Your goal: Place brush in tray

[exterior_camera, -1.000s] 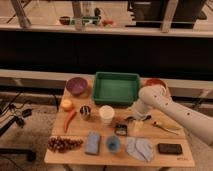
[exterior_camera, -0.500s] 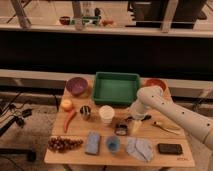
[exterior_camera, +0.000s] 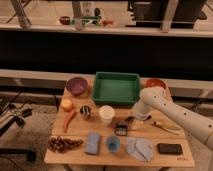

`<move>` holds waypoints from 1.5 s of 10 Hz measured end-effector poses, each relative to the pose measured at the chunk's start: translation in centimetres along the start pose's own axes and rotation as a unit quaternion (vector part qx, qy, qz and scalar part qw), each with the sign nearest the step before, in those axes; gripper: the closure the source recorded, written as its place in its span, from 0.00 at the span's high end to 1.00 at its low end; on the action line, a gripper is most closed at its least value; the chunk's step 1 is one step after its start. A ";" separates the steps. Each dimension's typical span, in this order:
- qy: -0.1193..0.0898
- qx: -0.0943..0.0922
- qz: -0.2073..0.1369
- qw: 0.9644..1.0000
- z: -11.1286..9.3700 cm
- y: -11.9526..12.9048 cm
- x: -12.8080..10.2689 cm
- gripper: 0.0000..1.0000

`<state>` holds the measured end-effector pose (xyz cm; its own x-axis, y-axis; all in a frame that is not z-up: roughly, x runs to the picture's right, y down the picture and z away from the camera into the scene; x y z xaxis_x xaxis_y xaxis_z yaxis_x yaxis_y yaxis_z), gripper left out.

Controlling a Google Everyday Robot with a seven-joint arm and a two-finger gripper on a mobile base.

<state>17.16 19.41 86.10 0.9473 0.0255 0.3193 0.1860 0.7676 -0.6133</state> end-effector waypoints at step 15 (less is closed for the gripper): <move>0.069 0.089 -0.071 0.991 -14.5 -5.7 -2.3 0.19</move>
<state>17.67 5.69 78.40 0.9436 -0.1690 0.2846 0.2830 0.8579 -0.4289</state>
